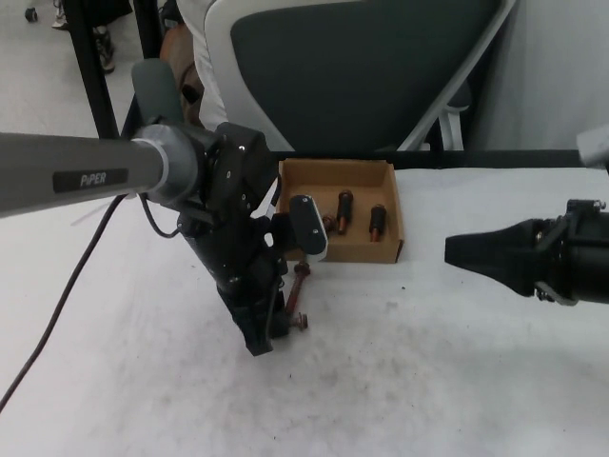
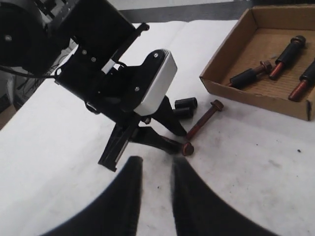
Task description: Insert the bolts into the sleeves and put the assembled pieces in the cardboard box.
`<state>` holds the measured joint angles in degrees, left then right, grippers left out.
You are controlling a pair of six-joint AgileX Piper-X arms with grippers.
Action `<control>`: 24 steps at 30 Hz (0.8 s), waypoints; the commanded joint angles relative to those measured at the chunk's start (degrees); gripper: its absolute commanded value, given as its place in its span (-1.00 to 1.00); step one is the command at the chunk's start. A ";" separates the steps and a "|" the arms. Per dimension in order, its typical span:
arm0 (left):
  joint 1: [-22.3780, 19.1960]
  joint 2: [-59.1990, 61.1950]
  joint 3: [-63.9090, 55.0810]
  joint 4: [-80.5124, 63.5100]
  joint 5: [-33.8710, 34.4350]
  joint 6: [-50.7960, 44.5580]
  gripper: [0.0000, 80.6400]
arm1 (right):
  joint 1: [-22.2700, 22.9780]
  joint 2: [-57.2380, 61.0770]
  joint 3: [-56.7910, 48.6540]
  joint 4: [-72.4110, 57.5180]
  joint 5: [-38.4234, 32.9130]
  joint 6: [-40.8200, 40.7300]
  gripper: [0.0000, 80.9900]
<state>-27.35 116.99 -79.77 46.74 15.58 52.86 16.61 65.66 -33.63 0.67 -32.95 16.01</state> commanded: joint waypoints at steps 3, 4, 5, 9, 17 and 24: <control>-0.59 1.59 0.48 3.85 -0.40 -2.73 -0.34 | -0.13 -1.51 -0.25 -0.98 -0.78 1.05 -0.48; -0.74 1.59 0.48 3.29 -0.40 -2.72 -0.40 | -0.13 -1.64 -0.25 -0.98 -0.78 1.05 -0.48; -0.98 1.59 0.48 2.87 -0.40 -2.72 -0.44 | -0.13 -1.83 -0.25 -0.98 -0.78 1.05 -0.48; -1.99 1.59 0.48 1.48 -0.50 -3.67 -0.75 | -0.13 -2.01 -0.25 -0.98 -0.78 1.05 -0.48; -2.69 -0.40 0.48 1.19 8.08 -10.26 -0.98 | -0.13 -1.98 -0.25 -0.67 -4.27 0.76 -0.48; -2.69 -8.47 1.16 1.06 14.41 -16.71 -0.98 | -0.13 -4.72 -0.25 -0.67 -5.58 -0.17 -0.48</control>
<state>-29.86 114.99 -78.76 47.61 25.31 40.60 16.61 61.87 -33.63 0.45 -37.63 16.63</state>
